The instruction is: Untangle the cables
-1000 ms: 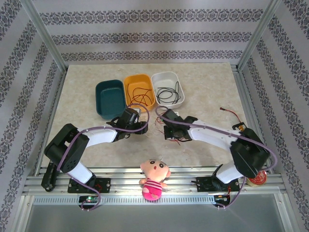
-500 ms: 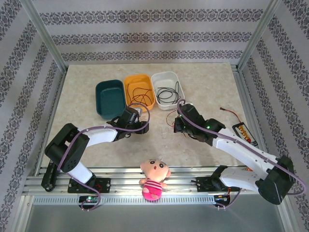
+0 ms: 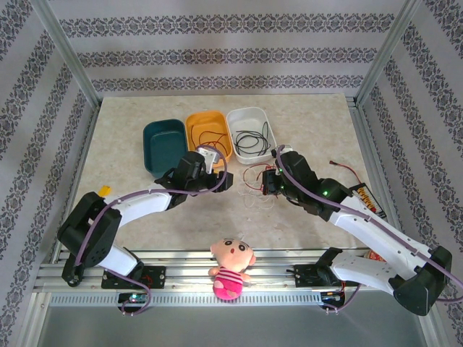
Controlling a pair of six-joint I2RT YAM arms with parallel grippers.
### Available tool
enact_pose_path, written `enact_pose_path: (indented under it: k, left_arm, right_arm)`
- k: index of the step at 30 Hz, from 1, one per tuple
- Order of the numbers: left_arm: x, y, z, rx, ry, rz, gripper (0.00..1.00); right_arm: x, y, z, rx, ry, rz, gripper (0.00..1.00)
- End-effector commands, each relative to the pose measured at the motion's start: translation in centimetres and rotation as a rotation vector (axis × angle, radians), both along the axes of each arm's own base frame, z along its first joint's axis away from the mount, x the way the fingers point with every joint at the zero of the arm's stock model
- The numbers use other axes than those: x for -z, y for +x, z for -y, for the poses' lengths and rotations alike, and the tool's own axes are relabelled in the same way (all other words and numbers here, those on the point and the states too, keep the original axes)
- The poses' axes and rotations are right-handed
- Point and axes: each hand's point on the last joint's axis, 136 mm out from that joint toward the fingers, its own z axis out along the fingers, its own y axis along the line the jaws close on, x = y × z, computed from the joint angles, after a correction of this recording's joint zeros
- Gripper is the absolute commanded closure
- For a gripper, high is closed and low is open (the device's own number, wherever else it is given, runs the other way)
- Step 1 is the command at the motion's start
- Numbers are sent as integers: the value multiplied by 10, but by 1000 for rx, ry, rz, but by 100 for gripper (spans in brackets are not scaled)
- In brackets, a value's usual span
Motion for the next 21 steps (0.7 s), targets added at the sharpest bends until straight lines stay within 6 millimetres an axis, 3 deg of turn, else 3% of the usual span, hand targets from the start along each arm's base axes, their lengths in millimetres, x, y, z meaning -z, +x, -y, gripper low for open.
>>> enact_pose_path:
  k: [1,8,15,21]
  left_arm:
    - [-41,-2,23,133,-22,173,31]
    - [-56,-19,63,409,45,417,24]
    - [-51,7,83,355,25,508,24]
    - [-36,25,81,264,33,462,26]
  right_arm:
    - [-26,5,-4,-23,38,59,100]
    - [-39,6,-16,-72,63,75,100]
    - [-48,4,-23,-107,105,82,100]
    - [-72,-6,-20,-127,148,124,100]
